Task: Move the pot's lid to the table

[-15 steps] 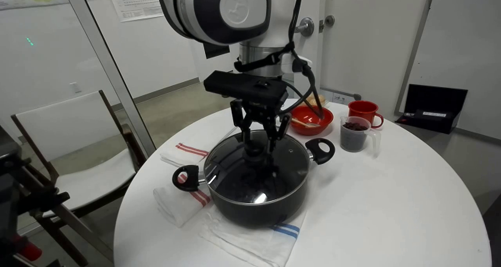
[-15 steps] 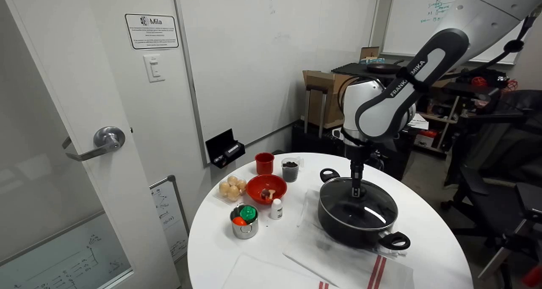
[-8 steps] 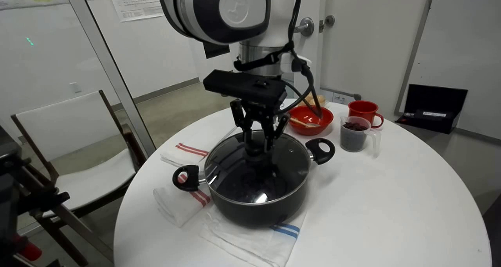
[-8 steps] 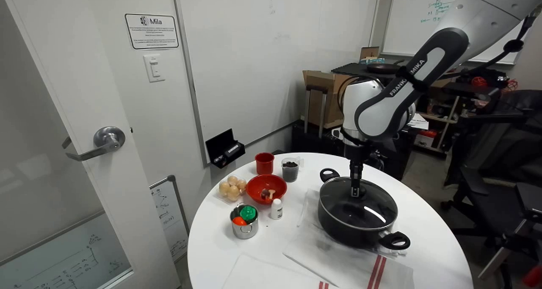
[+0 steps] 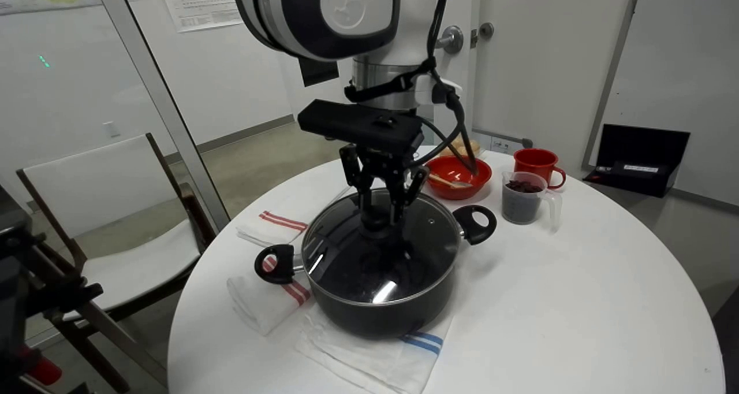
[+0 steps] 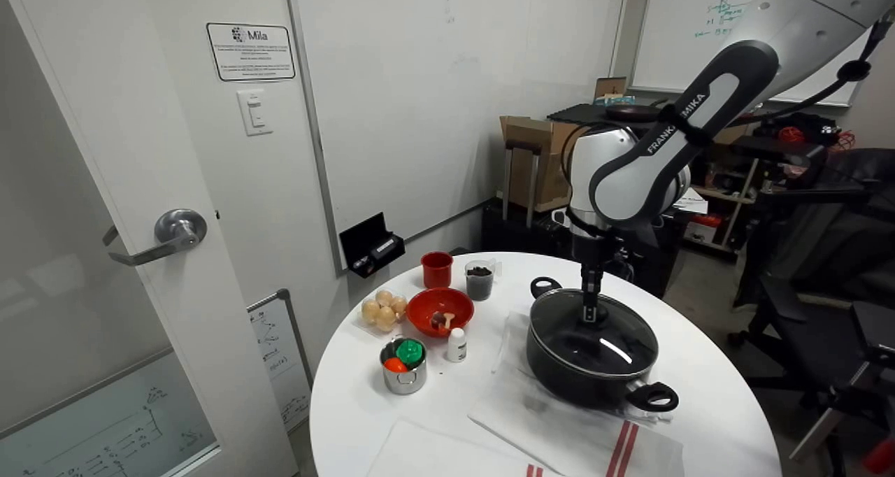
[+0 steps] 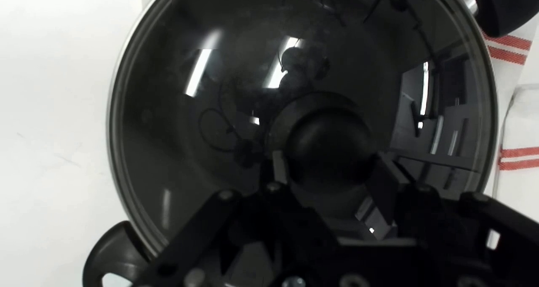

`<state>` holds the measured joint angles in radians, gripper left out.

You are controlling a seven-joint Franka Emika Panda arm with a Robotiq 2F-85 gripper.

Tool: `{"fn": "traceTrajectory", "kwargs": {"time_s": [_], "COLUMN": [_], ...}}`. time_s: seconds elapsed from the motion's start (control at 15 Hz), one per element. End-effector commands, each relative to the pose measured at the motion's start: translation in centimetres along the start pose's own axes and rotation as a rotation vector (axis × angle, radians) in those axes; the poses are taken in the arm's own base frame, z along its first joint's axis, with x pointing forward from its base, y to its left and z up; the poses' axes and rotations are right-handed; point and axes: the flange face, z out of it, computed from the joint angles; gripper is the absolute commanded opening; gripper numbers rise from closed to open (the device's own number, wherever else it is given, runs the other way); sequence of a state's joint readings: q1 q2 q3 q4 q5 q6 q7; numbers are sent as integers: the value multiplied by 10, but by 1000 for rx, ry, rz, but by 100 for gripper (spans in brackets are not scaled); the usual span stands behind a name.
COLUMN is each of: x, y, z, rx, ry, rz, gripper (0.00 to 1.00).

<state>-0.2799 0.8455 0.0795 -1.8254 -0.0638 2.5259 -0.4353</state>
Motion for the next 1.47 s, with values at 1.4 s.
{"fn": "traceTrajectory", "kwargs": {"time_s": [1.4], "x": [90], "y": [-90], "z": [-173], "rx": [-273], "ry": [-58], "rz": [-328], "gripper": [24]}}
